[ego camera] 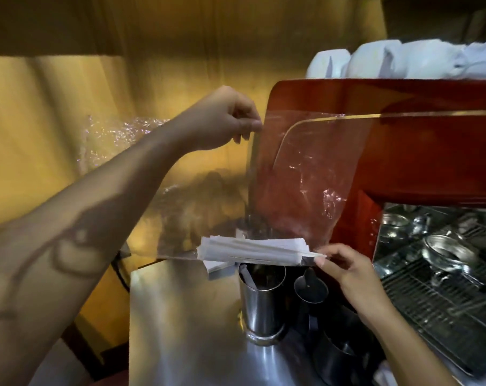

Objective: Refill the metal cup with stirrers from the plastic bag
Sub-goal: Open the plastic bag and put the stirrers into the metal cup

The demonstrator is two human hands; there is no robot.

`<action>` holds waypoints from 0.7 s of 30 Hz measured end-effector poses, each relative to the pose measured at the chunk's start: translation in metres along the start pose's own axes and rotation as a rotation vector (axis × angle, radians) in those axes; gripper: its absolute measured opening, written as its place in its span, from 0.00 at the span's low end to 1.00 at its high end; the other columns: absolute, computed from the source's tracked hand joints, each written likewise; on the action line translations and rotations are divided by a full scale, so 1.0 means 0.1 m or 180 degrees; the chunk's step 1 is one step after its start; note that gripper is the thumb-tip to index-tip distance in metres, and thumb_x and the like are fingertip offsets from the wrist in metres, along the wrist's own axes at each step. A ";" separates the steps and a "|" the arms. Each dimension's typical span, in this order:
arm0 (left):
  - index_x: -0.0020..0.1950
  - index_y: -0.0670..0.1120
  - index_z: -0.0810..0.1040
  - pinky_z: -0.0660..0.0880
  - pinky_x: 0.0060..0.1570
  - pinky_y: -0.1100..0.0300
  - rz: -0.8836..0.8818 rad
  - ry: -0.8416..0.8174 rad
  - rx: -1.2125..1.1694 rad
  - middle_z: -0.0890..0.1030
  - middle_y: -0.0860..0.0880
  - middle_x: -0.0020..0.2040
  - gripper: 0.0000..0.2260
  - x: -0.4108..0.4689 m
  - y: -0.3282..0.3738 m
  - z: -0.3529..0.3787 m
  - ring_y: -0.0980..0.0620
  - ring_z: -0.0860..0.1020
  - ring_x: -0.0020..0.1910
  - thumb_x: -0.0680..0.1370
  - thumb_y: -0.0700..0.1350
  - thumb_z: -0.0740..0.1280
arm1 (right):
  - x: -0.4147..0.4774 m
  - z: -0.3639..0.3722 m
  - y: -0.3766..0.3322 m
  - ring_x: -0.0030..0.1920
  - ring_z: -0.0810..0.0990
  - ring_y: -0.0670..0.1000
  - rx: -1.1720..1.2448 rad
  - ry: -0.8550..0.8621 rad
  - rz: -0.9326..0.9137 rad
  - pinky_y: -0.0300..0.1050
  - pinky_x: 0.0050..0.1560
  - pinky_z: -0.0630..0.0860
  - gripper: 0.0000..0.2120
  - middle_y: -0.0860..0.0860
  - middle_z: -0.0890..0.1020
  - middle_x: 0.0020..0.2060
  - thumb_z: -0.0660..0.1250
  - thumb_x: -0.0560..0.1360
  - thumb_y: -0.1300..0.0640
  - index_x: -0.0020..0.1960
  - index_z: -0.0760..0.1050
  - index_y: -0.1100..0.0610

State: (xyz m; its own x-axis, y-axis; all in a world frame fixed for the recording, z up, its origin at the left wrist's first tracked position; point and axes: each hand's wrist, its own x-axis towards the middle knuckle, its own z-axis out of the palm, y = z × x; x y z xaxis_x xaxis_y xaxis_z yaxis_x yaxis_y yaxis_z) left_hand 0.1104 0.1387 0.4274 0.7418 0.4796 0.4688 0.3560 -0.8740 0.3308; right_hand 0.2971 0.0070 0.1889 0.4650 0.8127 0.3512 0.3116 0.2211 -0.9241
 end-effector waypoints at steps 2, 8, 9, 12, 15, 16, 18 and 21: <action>0.46 0.38 0.80 0.71 0.30 0.70 0.0049 -0.0030 0.0039 0.77 0.47 0.34 0.06 0.05 0.02 0.05 0.54 0.75 0.32 0.77 0.40 0.65 | -0.06 -0.04 0.02 0.40 0.79 0.48 0.0178 0.0058 0.0117 0.39 0.45 0.75 0.05 0.60 0.81 0.41 0.66 0.72 0.66 0.39 0.76 0.59; 0.46 0.39 0.80 0.74 0.35 0.62 0.0175 -0.0141 -0.0088 0.78 0.46 0.35 0.05 0.14 0.04 0.22 0.54 0.75 0.33 0.76 0.40 0.66 | -0.26 -0.36 0.04 0.32 0.82 0.47 0.0620 0.0530 0.0272 0.37 0.30 0.78 0.04 0.56 0.81 0.32 0.66 0.71 0.70 0.40 0.74 0.64; 0.45 0.39 0.80 0.73 0.36 0.59 0.0210 -0.0169 -0.0144 0.78 0.44 0.36 0.05 0.16 0.05 0.25 0.53 0.75 0.34 0.76 0.40 0.66 | -0.30 -0.42 0.03 0.32 0.82 0.47 0.0625 0.0628 0.0268 0.37 0.31 0.79 0.05 0.53 0.82 0.31 0.67 0.70 0.70 0.40 0.74 0.62; 0.42 0.43 0.80 0.73 0.35 0.63 0.0345 -0.0221 -0.0347 0.78 0.47 0.34 0.04 0.21 0.08 0.35 0.58 0.75 0.32 0.76 0.39 0.66 | -0.39 -0.60 0.00 0.32 0.81 0.46 0.0564 0.0939 0.0235 0.35 0.31 0.78 0.06 0.51 0.83 0.30 0.68 0.69 0.69 0.39 0.75 0.61; 0.41 0.45 0.79 0.70 0.31 0.73 0.0377 -0.0108 -0.0561 0.78 0.51 0.33 0.05 0.29 0.14 0.45 0.65 0.74 0.29 0.76 0.39 0.67 | -0.47 -0.77 -0.05 0.30 0.81 0.47 0.0399 0.1134 0.0163 0.34 0.32 0.78 0.04 0.50 0.84 0.32 0.69 0.69 0.68 0.40 0.75 0.60; 0.41 0.45 0.80 0.69 0.31 0.74 0.0384 -0.0062 -0.0608 0.77 0.52 0.33 0.04 0.31 0.16 0.49 0.66 0.73 0.28 0.76 0.40 0.67 | -0.49 -0.82 -0.07 0.29 0.81 0.47 0.0315 0.1178 0.0141 0.34 0.33 0.78 0.04 0.49 0.84 0.32 0.69 0.69 0.67 0.40 0.76 0.60; 0.42 0.45 0.80 0.69 0.31 0.75 0.0426 0.0003 -0.0701 0.77 0.53 0.32 0.04 0.36 0.20 0.54 0.67 0.73 0.28 0.76 0.40 0.67 | -0.54 -0.91 -0.13 0.29 0.81 0.47 0.0214 0.1248 0.0083 0.34 0.33 0.78 0.06 0.48 0.85 0.33 0.69 0.69 0.66 0.38 0.76 0.57; 0.43 0.43 0.81 0.70 0.31 0.75 0.0476 0.0029 -0.0814 0.78 0.51 0.33 0.05 0.40 0.22 0.62 0.66 0.75 0.28 0.76 0.40 0.66 | -0.60 -1.02 -0.22 0.30 0.83 0.48 0.0034 0.1285 0.0092 0.34 0.31 0.78 0.08 0.47 0.85 0.34 0.71 0.68 0.62 0.36 0.77 0.50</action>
State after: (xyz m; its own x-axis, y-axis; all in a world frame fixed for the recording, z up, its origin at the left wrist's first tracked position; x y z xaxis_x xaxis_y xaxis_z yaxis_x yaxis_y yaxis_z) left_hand 0.1833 0.1337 0.4033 0.7696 0.3487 0.5348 0.0876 -0.8874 0.4526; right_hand 0.3467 -0.1014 0.2035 0.7623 0.5420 0.3539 0.2860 0.2084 -0.9353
